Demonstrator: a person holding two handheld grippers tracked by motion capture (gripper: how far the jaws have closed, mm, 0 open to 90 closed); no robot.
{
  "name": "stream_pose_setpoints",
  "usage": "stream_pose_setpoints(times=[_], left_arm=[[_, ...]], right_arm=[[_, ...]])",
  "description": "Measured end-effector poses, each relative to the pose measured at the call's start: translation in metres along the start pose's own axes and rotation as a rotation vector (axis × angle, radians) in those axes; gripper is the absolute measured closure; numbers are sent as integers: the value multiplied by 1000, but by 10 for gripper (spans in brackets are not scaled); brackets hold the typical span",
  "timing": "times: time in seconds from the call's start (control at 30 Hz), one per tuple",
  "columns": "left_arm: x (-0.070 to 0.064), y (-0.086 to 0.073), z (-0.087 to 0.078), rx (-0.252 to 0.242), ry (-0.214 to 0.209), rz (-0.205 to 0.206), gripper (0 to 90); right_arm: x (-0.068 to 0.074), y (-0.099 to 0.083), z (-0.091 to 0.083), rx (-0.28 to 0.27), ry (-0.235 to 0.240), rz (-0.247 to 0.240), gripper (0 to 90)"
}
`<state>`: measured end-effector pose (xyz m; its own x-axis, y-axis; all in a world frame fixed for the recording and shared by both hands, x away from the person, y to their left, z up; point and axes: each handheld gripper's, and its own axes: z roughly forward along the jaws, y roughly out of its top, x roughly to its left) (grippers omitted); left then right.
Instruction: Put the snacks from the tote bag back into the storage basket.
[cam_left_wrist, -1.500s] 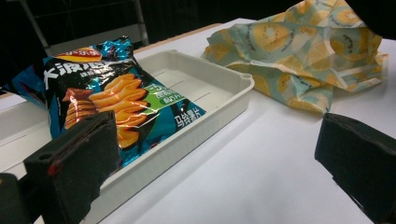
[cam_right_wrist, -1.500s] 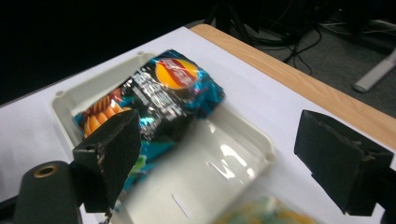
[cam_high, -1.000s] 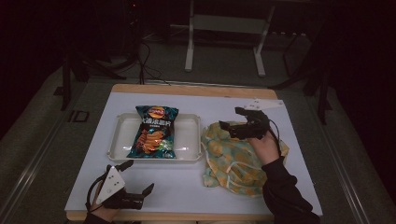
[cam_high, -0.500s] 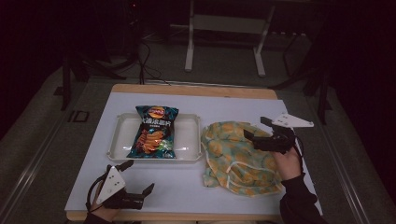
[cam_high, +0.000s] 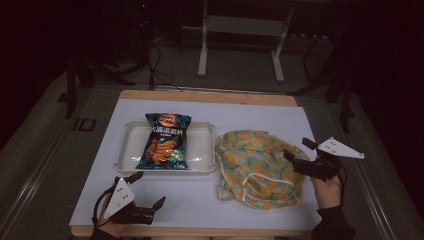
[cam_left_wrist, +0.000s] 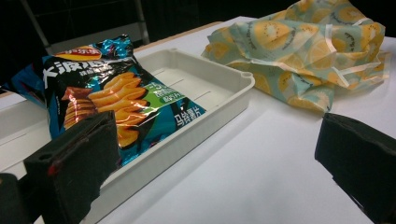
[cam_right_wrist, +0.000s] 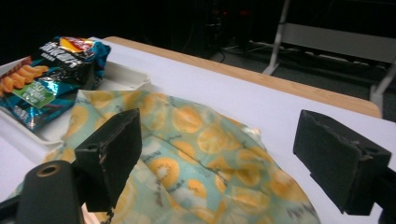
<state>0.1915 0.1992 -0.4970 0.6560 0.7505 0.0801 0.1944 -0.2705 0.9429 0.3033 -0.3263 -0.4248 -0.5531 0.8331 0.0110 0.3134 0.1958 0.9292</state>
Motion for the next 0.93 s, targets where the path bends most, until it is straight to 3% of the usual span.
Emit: stream_pose_setpoints(times=[0.3, 0.37, 0.47, 0.93], left_arm=[[0, 0, 0, -1, -2, 0, 4], [0, 0, 0, 0, -5, 0, 4], [0, 0, 0, 0, -6, 0, 4], [0, 0, 0, 3, -5, -1, 4]], right_arm=[[-10, -18, -12, -9, -76, 35, 152], [-12, -24, -15, 1, -127, 34, 152], [-17, -28, -18, -12, -124, 62, 152], [-22, -36, -22, -12, -156, 64, 152]])
